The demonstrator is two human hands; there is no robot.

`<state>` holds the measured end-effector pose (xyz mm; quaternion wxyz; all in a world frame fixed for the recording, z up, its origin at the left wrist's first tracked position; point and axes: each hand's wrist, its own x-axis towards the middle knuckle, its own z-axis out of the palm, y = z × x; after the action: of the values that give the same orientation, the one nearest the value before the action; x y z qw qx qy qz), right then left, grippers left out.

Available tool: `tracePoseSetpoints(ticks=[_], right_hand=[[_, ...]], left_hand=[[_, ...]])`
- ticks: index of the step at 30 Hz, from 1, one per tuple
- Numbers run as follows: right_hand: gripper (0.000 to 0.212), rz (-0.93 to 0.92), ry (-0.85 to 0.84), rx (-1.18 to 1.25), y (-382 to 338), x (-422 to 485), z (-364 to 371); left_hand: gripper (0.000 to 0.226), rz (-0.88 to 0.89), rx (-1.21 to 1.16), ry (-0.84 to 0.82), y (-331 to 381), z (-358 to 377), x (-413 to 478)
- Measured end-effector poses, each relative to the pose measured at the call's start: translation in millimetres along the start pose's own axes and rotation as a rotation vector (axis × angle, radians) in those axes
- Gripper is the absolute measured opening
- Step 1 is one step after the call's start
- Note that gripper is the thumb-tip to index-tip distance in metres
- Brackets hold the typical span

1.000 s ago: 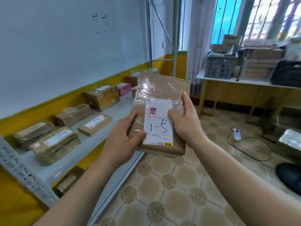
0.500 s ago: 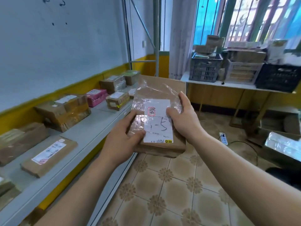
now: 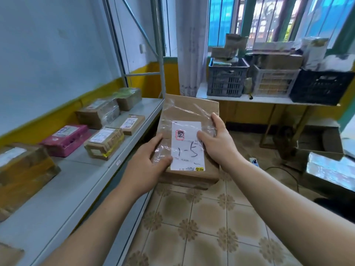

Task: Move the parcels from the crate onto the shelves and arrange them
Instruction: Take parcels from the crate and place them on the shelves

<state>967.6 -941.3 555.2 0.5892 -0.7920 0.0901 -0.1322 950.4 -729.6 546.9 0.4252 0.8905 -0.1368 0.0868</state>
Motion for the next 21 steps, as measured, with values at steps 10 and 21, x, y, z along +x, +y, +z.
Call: tracePoseSetpoints(ticks=[10,21], right_hand=[[0.075,-0.042,-0.051,-0.007,28.0,196.9,-30.4],[0.077,0.001,-0.234,-0.004,37.7,360.6,49.4]], left_hand=[[0.065,-0.053,0.001,0.021,2.0,84.2,173.8],[0.062,-0.166,0.04,0.096,-67.1,83.3,310.6]])
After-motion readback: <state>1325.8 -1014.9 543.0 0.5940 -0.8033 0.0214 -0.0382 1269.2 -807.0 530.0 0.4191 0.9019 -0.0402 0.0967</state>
